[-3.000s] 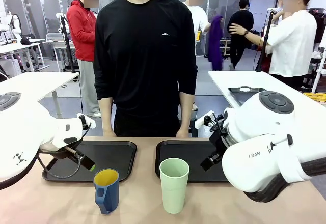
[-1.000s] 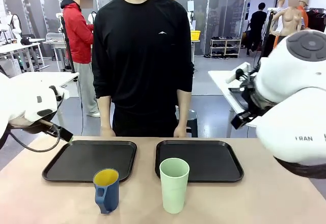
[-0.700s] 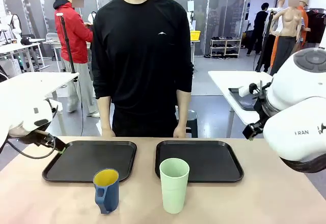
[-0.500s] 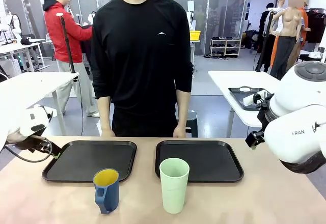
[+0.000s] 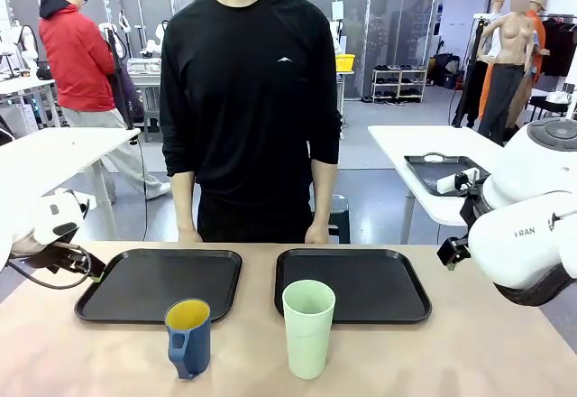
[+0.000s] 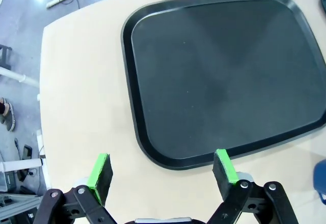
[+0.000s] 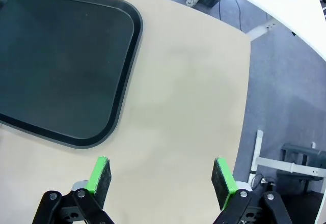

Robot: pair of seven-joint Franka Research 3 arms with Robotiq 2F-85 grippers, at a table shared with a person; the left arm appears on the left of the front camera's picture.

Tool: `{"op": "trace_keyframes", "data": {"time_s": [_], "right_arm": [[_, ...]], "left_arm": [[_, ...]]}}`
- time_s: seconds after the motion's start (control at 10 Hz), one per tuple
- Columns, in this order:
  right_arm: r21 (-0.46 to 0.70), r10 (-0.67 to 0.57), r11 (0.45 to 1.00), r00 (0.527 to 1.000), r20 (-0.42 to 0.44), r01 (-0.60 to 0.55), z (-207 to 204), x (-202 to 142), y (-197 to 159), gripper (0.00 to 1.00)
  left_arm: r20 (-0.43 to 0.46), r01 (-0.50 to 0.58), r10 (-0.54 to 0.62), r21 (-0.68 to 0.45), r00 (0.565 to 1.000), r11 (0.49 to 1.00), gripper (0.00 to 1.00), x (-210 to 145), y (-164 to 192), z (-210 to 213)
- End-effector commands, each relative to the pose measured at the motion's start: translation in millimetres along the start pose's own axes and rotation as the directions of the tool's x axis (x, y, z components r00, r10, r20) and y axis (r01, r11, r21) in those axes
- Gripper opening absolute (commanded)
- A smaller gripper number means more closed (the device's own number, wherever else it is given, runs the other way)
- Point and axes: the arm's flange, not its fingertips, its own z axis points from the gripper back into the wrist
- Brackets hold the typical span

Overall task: Sort and store the cups by type.
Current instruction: Pick up the Reusable plastic cup.

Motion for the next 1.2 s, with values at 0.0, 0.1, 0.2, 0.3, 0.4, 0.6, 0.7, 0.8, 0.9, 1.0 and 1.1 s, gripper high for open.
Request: {"op": "trace_keyframes", "data": {"time_s": [0.0, 0.1, 0.2, 0.3, 0.4, 0.6, 0.7, 0.8, 0.9, 1.0, 1.1], "right_arm": [[0.003, 0.005, 1.000, 1.000, 0.000, -0.005, 0.0, 0.2, 1.9, 1.00], [0.003, 0.005, 1.000, 1.000, 0.000, -0.005, 0.0, 0.2, 1.9, 1.00], [0.003, 0.005, 1.000, 1.000, 0.000, -0.005, 0.0, 0.2, 1.9, 1.00], [0.003, 0.005, 1.000, 1.000, 0.000, -0.005, 0.0, 0.2, 1.9, 1.00], [0.003, 0.005, 1.000, 1.000, 0.000, -0.005, 0.0, 0.2, 1.9, 1.00], [0.003, 0.005, 1.000, 1.000, 0.000, -0.005, 0.0, 0.2, 1.9, 1.00], [0.003, 0.005, 1.000, 1.000, 0.000, -0.005, 0.0, 0.2, 1.9, 1.00], [0.003, 0.005, 1.000, 1.000, 0.000, -0.005, 0.0, 0.2, 1.9, 1.00], [0.003, 0.005, 1.000, 1.000, 0.000, -0.005, 0.0, 0.2, 1.9, 1.00], [0.003, 0.005, 1.000, 1.000, 0.000, -0.005, 0.0, 0.2, 1.9, 1.00], [0.003, 0.005, 1.000, 1.000, 0.000, -0.005, 0.0, 0.2, 1.9, 1.00]], "left_arm": [[-0.003, 0.006, -0.006, -0.002, 1.000, 1.000, 1.00, -0.3, 0.1, 0.1], [-0.003, 0.006, -0.006, -0.002, 1.000, 1.000, 1.00, -0.3, 0.1, 0.1], [-0.003, 0.006, -0.006, -0.002, 1.000, 1.000, 1.00, -0.3, 0.1, 0.1], [-0.003, 0.006, -0.006, -0.002, 1.000, 1.000, 1.00, -0.3, 0.1, 0.1], [-0.003, 0.006, -0.006, -0.002, 1.000, 1.000, 1.00, -0.3, 0.1, 0.1], [-0.003, 0.006, -0.006, -0.002, 1.000, 1.000, 1.00, -0.3, 0.1, 0.1], [-0.003, 0.006, -0.006, -0.002, 1.000, 1.000, 1.00, -0.3, 0.1, 0.1], [-0.003, 0.006, -0.006, -0.002, 1.000, 1.000, 1.00, -0.3, 0.1, 0.1], [-0.003, 0.006, -0.006, -0.002, 1.000, 1.000, 1.00, -0.3, 0.1, 0.1], [-0.003, 0.006, -0.006, -0.002, 1.000, 1.000, 1.00, -0.3, 0.1, 0.1], [-0.003, 0.006, -0.006, -0.002, 1.000, 1.000, 1.00, -0.3, 0.1, 0.1]]}}
